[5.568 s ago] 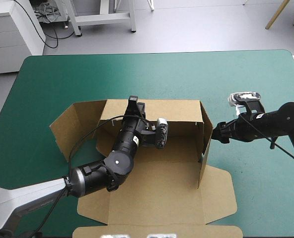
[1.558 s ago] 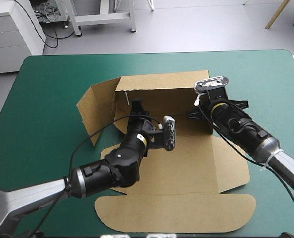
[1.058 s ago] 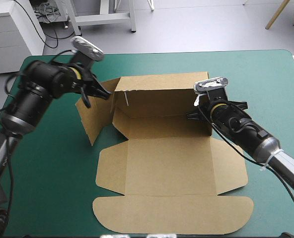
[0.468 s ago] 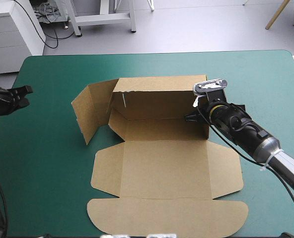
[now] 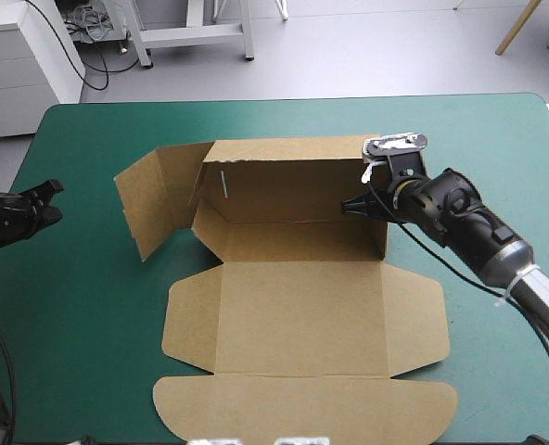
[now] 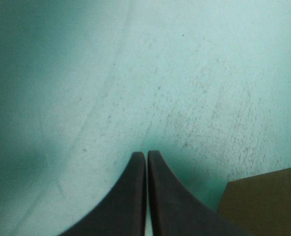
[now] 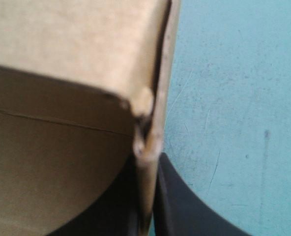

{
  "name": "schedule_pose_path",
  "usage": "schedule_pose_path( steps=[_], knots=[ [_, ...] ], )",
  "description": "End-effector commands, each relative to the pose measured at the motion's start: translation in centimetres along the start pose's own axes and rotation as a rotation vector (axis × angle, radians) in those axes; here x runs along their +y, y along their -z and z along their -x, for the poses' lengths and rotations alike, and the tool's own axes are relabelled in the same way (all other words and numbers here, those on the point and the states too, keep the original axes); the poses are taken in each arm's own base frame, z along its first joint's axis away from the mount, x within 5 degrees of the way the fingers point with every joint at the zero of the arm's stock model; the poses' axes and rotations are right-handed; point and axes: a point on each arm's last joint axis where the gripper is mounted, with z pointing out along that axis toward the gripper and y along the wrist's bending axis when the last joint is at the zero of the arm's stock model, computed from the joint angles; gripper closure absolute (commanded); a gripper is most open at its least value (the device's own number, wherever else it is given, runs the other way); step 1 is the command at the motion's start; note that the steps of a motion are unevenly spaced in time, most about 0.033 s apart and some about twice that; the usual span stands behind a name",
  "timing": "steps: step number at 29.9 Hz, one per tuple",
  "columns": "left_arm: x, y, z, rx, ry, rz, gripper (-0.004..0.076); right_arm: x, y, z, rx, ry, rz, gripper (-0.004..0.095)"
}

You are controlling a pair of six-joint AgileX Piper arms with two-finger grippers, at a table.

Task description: Fold the box

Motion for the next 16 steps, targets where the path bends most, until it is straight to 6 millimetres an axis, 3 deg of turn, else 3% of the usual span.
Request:
schedule_pose_path(
  steps=[1,9,16],
  knots=[
    [-1.3,1.7,0.7,-0.09,0.006,-0.051,0.0731,-0.9,2.6,2.4,-0.03,-0.016,0.056,0.0922],
    [-1.3,1.7,0.8,-0.105,0.006,-0.048,0.0734,-1.7,2.5,2.4,0.178,-0.06,0.098,0.0921],
    [-1.3,1.7,0.8,-0.1,0.008,-0.051,0.0734,-1.4,-0.7,0.9,0.392,-0.008,0.079,0.0921]
  ],
)
